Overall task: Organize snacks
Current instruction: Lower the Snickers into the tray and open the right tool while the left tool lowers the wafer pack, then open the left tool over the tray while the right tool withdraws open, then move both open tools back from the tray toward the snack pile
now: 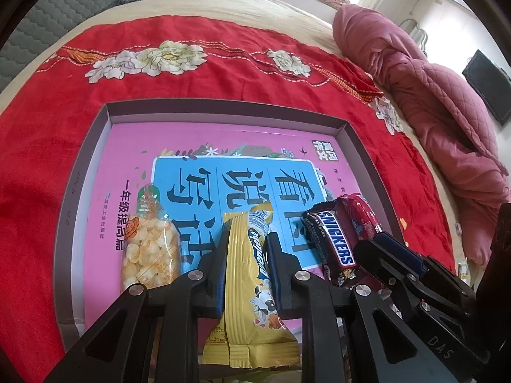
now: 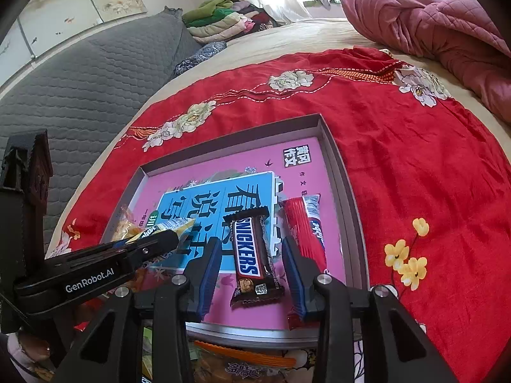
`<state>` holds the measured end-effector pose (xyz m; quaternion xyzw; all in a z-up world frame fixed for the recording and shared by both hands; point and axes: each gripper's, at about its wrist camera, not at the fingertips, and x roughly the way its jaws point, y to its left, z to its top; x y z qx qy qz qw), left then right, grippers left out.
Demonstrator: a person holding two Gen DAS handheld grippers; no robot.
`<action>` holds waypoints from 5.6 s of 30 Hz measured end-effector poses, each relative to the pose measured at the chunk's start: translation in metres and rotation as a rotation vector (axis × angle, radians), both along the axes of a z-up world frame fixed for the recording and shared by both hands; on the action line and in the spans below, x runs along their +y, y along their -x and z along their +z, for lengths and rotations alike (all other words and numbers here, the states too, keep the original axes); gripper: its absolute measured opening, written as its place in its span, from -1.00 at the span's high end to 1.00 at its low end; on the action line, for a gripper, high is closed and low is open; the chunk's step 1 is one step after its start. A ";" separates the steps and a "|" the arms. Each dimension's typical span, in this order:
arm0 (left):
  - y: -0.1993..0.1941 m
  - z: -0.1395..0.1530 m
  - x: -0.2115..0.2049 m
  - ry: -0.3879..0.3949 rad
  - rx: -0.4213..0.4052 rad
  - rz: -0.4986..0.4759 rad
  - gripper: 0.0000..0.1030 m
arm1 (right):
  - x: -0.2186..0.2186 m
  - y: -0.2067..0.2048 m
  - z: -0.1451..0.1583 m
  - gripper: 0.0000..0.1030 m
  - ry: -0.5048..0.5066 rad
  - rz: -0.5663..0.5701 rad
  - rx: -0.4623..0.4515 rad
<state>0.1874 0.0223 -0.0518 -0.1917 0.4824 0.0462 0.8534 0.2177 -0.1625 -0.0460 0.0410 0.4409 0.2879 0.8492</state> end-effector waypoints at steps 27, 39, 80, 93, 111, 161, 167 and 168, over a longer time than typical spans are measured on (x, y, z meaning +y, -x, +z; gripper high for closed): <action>0.009 0.009 0.007 -0.028 0.003 0.011 0.48 | -0.002 0.000 0.005 0.24 -0.011 -0.003 -0.014; 0.016 0.033 0.005 -0.038 -0.030 0.006 0.25 | -0.003 0.003 0.012 0.13 -0.019 -0.004 -0.042; 0.056 0.086 0.006 -0.034 -0.135 0.009 -0.11 | -0.014 0.030 0.053 -0.55 -0.023 -0.016 -0.226; 0.068 0.088 0.010 -0.021 -0.134 0.012 -0.11 | -0.029 0.036 0.062 -0.56 -0.028 -0.036 -0.243; 0.088 0.087 0.014 -0.037 -0.119 0.001 -0.12 | -0.038 0.045 0.067 -0.58 -0.027 -0.040 -0.242; 0.131 0.068 0.032 -0.036 -0.050 -0.021 -0.12 | -0.036 0.103 0.047 -0.58 0.112 -0.017 -0.174; 0.136 0.063 0.031 -0.035 -0.030 -0.030 -0.12 | -0.043 0.105 0.047 -0.58 0.122 -0.033 -0.164; 0.137 0.062 0.030 -0.034 -0.026 -0.034 -0.12 | -0.045 0.106 0.047 -0.58 0.123 -0.035 -0.159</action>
